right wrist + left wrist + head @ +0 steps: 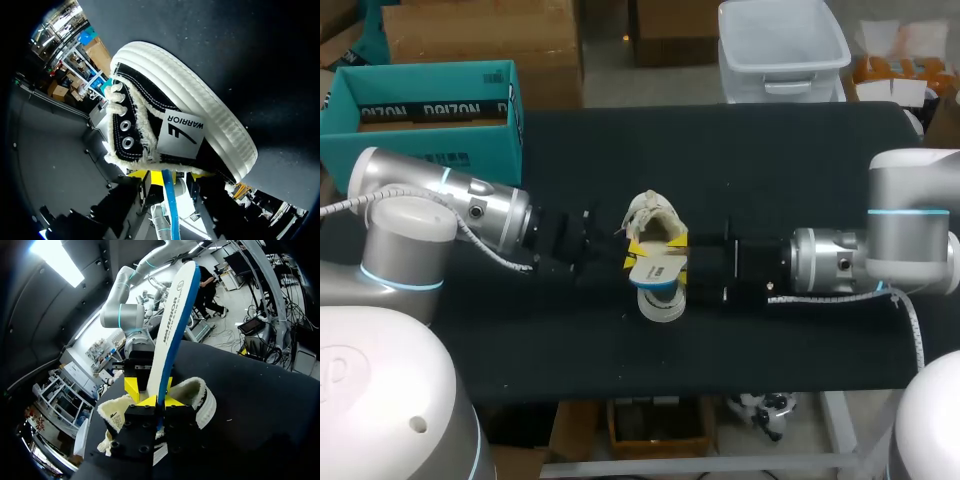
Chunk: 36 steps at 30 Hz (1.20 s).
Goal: Open the shoe tongue, take the insole out of the shoe, put the insole back into the shoe, and pack the shoe into the shoebox
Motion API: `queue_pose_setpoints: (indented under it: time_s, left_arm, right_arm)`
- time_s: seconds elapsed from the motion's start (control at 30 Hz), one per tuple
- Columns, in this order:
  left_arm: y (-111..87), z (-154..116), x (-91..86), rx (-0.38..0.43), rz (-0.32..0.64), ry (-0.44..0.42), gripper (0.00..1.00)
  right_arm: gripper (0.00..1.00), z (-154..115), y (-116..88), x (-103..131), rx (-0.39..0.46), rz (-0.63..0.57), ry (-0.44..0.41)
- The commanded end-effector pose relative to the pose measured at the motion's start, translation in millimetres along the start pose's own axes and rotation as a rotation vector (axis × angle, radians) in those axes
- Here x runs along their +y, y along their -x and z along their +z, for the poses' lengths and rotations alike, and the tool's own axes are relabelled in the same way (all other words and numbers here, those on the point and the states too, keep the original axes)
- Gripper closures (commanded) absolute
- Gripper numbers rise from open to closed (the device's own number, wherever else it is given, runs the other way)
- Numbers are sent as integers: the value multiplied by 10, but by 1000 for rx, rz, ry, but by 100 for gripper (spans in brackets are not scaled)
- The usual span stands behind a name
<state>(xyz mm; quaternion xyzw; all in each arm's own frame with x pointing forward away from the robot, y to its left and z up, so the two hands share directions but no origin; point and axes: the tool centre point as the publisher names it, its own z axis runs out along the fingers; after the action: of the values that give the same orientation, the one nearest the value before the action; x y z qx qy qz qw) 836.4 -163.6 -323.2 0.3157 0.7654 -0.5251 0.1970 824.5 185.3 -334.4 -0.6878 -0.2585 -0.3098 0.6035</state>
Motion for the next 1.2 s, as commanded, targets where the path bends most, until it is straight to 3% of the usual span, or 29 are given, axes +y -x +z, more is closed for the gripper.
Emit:
queue_pose_setpoints:
  time_s: [0.03, 0.1, 0.2, 0.43, 0.57, 0.63, 0.73, 0.77, 0.8, 0.87, 0.9, 0.97, 1.03, 1.13, 1.2]
  left_arm:
    - [-23, 25, 26, -9, 0, 1, 100]
    - [-26, 24, 27, -10, 0, 2, 100]
    - [-32, 19, 22, -12, 1, 2, 100]
    - [-32, 8, 1, -14, 6, 4, 100]
    - [-30, 5, -2, -15, 8, 5, 100]
    - [-30, 4, -2, -14, 8, 7, 100]
    - [-26, 2, -2, -13, 9, 10, 100]
    - [-23, 0, -2, -13, 9, 10, 90]
    - [-18, -6, -8, -13, 9, 9, 64]
    - [-17, -17, -28, -15, 11, 0, 34]
    - [-19, -23, -46, -17, 14, -6, 32]
    - [-21, -33, -76, -21, 20, -16, 40]
    - [-22, -37, -95, -23, 25, -22, 58]
    - [-23, -23, -106, -21, 35, -26, 100]
    - [-16, 8, -80, -18, 38, -21, 100]
  right_arm:
    - [0, -41, 4, -180, -15, 6, 48]
    - [13, -40, 18, -217, -19, 8, 54]
    - [46, -36, 46, -262, -24, 10, 57]
    - [76, -38, 89, -289, -31, 23, 65]
    - [80, -30, 100, -274, -36, 31, 61]
    - [99, -30, 103, -270, -38, 33, 61]
    - [100, -31, 105, -266, -43, 36, 60]
    - [100, -31, 108, -263, -43, 37, 60]
    - [100, -30, 110, -260, -44, 38, 59]
    - [100, -25, 116, -250, -47, 41, 57]
    - [100, -25, 117, -248, -47, 42, 57]
    - [100, -26, 117, -246, -48, 43, 56]
    - [100, -28, 118, -241, -47, 43, 56]
    - [100, -29, 116, -219, -46, 43, 54]
    - [100, -23, 109, -187, -44, 38, 50]
